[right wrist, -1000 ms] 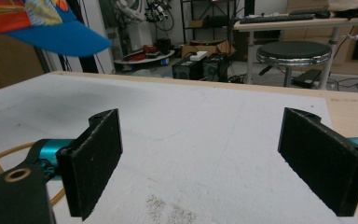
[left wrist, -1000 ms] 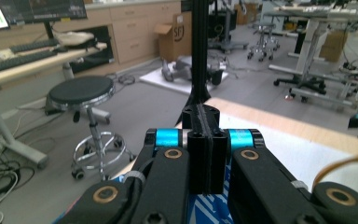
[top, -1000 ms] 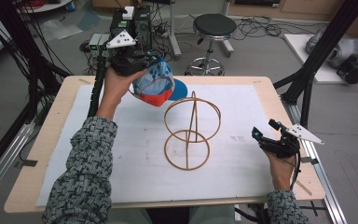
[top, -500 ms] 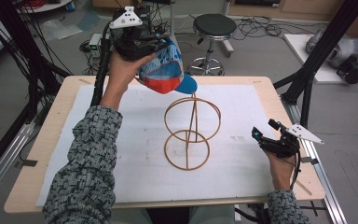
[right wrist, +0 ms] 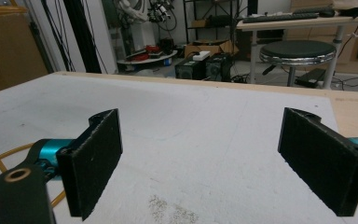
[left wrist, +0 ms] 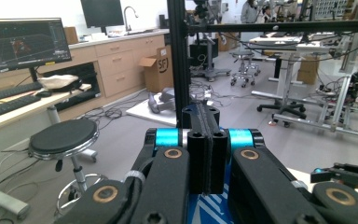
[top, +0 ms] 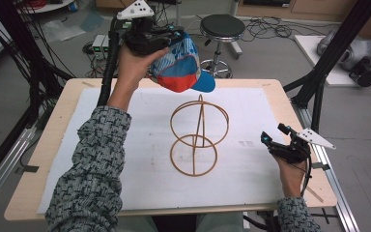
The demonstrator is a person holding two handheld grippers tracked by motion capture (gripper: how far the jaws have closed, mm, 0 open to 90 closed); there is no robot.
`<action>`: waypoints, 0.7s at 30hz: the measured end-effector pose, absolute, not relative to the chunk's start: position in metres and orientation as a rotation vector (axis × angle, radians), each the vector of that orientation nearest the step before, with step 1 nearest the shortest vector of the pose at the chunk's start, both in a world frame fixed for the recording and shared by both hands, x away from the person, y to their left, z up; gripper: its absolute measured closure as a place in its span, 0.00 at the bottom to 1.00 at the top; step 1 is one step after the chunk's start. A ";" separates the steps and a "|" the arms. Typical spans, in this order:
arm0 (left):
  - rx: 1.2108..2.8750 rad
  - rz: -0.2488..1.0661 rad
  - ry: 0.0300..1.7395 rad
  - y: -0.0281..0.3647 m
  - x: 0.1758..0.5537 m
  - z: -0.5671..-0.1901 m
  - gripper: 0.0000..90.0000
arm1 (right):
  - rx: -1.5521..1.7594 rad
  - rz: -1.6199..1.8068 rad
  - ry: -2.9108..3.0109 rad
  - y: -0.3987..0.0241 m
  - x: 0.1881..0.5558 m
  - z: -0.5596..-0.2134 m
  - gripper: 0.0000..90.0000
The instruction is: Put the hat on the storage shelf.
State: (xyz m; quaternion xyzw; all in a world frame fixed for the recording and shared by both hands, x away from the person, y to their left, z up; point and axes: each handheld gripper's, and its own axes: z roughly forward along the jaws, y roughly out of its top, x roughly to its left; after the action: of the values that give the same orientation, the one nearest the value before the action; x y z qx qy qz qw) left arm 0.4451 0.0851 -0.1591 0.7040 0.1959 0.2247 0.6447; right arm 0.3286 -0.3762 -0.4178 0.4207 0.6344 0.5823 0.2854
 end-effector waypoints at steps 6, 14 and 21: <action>1.590 0.507 0.444 0.081 0.437 -0.152 1.00 | 1.129 1.555 1.705 -0.376 0.328 -0.418 0.14; 1.584 0.490 0.418 0.074 0.426 -0.145 1.00 | 1.125 1.558 1.701 -0.377 0.329 -0.418 0.14; 1.580 0.478 0.379 0.070 0.416 -0.141 1.00 | 1.131 1.554 1.709 -0.376 0.329 -0.418 0.14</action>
State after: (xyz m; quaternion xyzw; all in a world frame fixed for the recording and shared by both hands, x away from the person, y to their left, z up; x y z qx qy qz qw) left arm 0.4156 0.0696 -0.1412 0.6988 0.1678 0.2114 0.6625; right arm 0.3293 -0.3763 -0.4183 0.4221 0.6377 0.5798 0.2811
